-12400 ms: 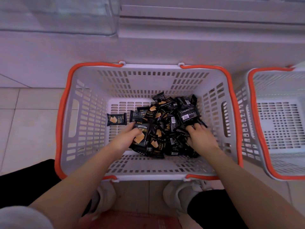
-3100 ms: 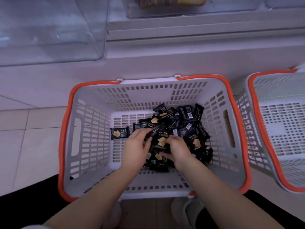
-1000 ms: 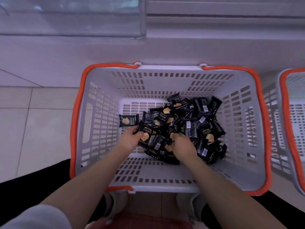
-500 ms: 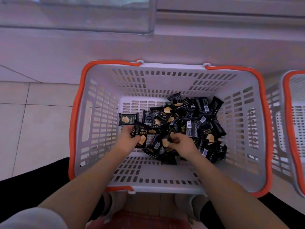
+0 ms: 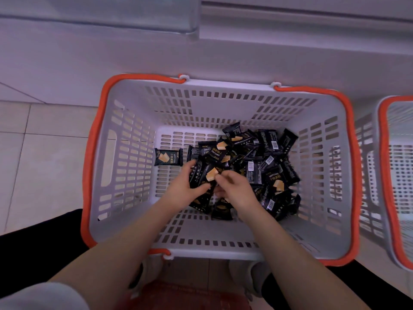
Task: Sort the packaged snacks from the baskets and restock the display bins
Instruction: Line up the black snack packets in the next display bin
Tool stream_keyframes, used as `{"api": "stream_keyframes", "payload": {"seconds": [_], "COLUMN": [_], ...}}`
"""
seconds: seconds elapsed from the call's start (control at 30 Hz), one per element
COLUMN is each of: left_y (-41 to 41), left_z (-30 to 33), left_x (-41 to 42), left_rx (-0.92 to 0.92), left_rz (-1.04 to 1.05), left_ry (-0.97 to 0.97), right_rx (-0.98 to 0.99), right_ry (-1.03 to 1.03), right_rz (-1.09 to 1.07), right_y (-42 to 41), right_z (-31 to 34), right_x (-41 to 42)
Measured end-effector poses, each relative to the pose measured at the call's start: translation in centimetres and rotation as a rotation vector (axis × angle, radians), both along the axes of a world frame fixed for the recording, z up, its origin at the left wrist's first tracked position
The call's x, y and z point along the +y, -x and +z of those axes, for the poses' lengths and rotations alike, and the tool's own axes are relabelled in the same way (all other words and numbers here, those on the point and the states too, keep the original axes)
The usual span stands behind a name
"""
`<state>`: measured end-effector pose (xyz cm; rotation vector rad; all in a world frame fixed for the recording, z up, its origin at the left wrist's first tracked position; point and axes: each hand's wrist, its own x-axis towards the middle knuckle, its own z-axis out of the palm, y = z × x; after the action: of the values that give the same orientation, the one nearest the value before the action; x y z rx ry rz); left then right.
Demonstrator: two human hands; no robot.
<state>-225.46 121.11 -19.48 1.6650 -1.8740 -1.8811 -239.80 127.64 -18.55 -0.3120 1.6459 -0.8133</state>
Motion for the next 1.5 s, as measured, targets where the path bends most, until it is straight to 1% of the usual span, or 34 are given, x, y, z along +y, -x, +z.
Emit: {"api": "stream_keyframes", "payload": {"seconds": [0.03, 0.07, 0.1, 0.17, 0.2, 0.23, 0.3, 0.37, 0.43, 0.5, 0.53, 0.6, 0.63, 0.67, 0.73, 0.77, 0.8, 0.83, 0.9, 0.97, 1.03, 1.13, 1.2, 1.27, 1.33, 1.5], "left_y": [-0.1, -0.2, -0.2, -0.3, -0.4, -0.5, -0.7, -1.0, -1.3, -1.5, -1.7, -2.0, -2.2, -2.2, -2.2, -2.1, -1.9, -1.8, -1.5, -1.2, -0.9, -0.6, -0.4, -0.4, -0.4, -1.0], "left_z": [-0.1, -0.1, -0.1, -0.1, -0.1, -0.1, 0.1, 0.3, 0.7, 1.1, 1.4, 1.9, 2.3, 2.7, 3.8, 4.6, 5.3, 6.2, 8.0, 10.0, 12.2, 15.8, 18.2, 20.5, 22.5, 25.9], "left_x": [-0.1, -0.3, -0.5, -0.9, -1.1, -1.2, -1.6, -1.9, -2.0, -2.2, -2.3, -2.4, -2.5, -2.6, -2.6, -2.6, -2.6, -2.6, -2.6, -2.4, -2.3, -2.1, -1.9, -1.7, -1.4, -0.1], "left_rx": [-0.021, -0.041, -0.057, -0.067, -0.067, -0.067, -0.07, -0.081, -0.099, -0.093, -0.083, -0.074, -0.064, -0.041, 0.017, 0.042, 0.067, 0.101, 0.185, 0.256, 0.319, 0.415, 0.466, 0.488, 0.492, 0.497], "left_rz": [-0.006, -0.01, -0.009, 0.013, 0.028, 0.04, 0.05, 0.042, 0.038, 0.05, 0.064, 0.087, 0.102, 0.126, 0.177, 0.196, 0.212, 0.225, 0.249, 0.268, 0.281, 0.265, 0.249, 0.223, 0.167, 0.062], "left_ry": [0.026, 0.053, 0.072, 0.06, 0.048, 0.042, 0.047, 0.06, 0.074, 0.083, 0.084, 0.084, 0.085, 0.085, 0.09, 0.095, 0.099, 0.105, 0.122, 0.141, 0.146, 0.177, 0.264, 0.347, 0.408, 0.532], "right_rx": [0.049, 0.178, 0.37, 0.75, 0.853, 0.897, 0.922, 0.965, 0.977, 0.942, 0.894, 0.711, 0.549, 0.313, -0.289, -0.53, -0.684, -0.765, -0.819, -0.798, -0.685, -0.459, -0.418, -0.444, -0.417, -0.312], "right_ry": [0.011, 0.009, -0.012, -0.11, -0.164, -0.216, -0.305, -0.343, -0.34, -0.308, -0.295, -0.239, -0.192, -0.135, 0.015, 0.092, 0.159, 0.223, 0.332, 0.376, 0.39, 0.465, 0.541, 0.618, 0.675, 0.709], "right_rz": [-0.011, -0.019, 0.005, 0.18, 0.297, 0.417, 0.62, 0.726, 0.762, 0.708, 0.64, 0.407, 0.232, 0.027, -0.352, -0.459, -0.501, -0.496, -0.477, -0.484, -0.441, -0.3, -0.301, -0.335, -0.321, -0.317], "right_y": [0.7, 1.7, 2.8, 5.0, 5.7, 6.2, 6.5, 6.4, 6.1, 6.0, 6.1, 6.2, 6.2, 6.2, 5.9, 5.7, 5.5, 5.2, 4.6, 3.8, 3.1, 2.5, 2.1, 1.5, 0.5, -2.1], "right_z": [-0.2, -0.5, -1.0, -1.8, -2.2, -2.5, -2.9, -3.2, -3.5, -3.6, -3.5, -2.5, -1.7, -0.5, 2.0, 3.1, 4.3, 5.6, 8.0, 10.4, 12.7, 16.4, 19.0, 21.5, 23.7, 26.6], "right_x": [-0.2, -0.3, -0.4, -0.1, 0.1, 0.4, 0.7, 0.8, 0.7, 0.5, 0.4, -0.1, -0.2, -0.2, 0.2, 0.6, 1.1, 1.3, 1.5, 1.6, 1.7, 1.8, 1.7, 1.5, 1.4, 1.7]}}
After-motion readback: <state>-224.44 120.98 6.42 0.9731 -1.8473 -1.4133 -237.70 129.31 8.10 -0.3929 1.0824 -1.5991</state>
